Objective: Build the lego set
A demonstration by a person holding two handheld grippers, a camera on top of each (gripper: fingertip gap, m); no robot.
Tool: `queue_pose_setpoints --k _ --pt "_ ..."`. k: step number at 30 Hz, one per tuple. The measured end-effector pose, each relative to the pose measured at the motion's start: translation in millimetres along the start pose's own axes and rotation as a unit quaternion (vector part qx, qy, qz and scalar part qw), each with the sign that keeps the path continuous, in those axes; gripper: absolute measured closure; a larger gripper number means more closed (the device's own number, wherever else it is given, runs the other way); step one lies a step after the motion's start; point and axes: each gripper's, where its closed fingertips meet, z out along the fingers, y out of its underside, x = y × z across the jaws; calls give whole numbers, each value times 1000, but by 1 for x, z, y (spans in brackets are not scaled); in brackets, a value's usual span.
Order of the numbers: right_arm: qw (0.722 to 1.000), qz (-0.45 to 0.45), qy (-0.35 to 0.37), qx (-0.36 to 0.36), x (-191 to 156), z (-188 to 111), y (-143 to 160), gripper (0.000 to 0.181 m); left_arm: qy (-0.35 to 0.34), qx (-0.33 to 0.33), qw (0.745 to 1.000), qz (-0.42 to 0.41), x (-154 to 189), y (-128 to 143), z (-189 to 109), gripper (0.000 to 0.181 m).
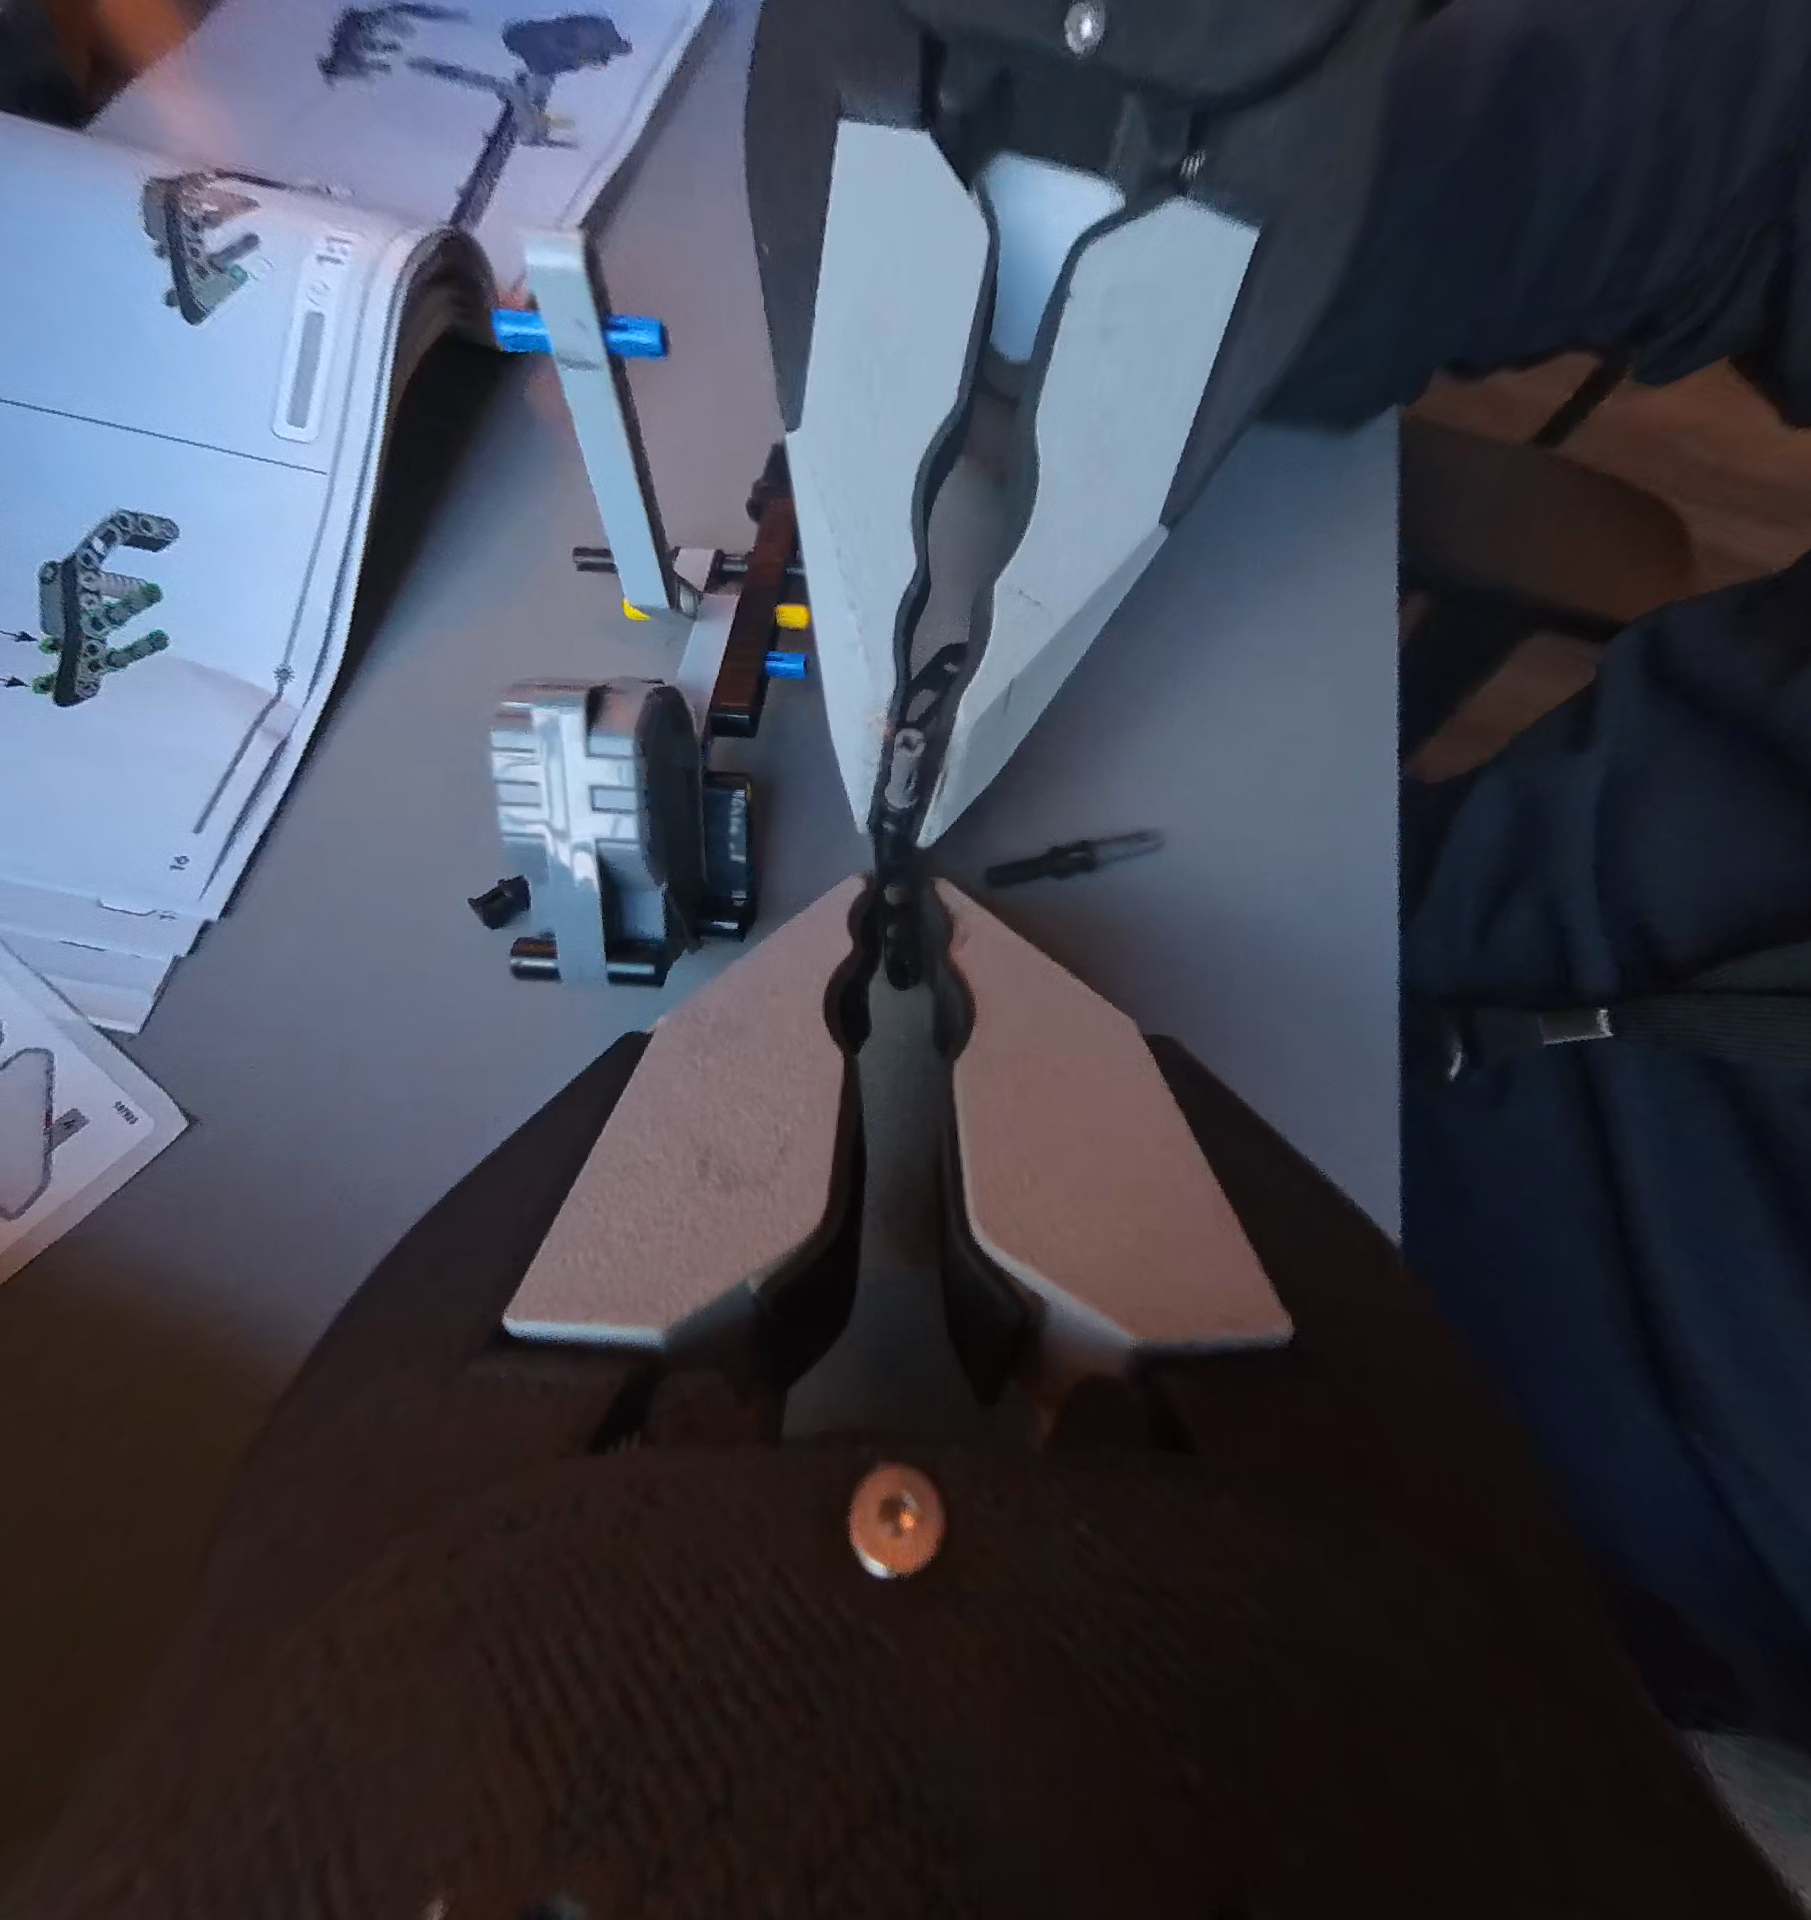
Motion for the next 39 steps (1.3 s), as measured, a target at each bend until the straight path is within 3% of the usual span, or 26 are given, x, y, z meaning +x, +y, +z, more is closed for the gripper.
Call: queue_pose_setpoints --k 1,11,15,17,34,39 --pt "1000 1 -1 0 0 0 0 178 2 4 1000 -3 0 0 -2 179" --pt "1000 8 -13 1 0 0 0 178 -11 94 996 -3 5 -33 -5 170" --pt "1000 -3 -13 0 -1 0 0 178 -14 104 994 6 6 -35 -4 173" --pt "1000 -9 -13 -3 -2 1 -1 178 -23 103 994 10 3 -33 -6 181" --pt "1000 -20 -3 -1 -2 2 -2 178 -46 94 994 28 3 -26 -11 181" --pt "1000 -11 -10 -5 -1 2 0 177 -43 56 997 17 0 -19 -3 180"
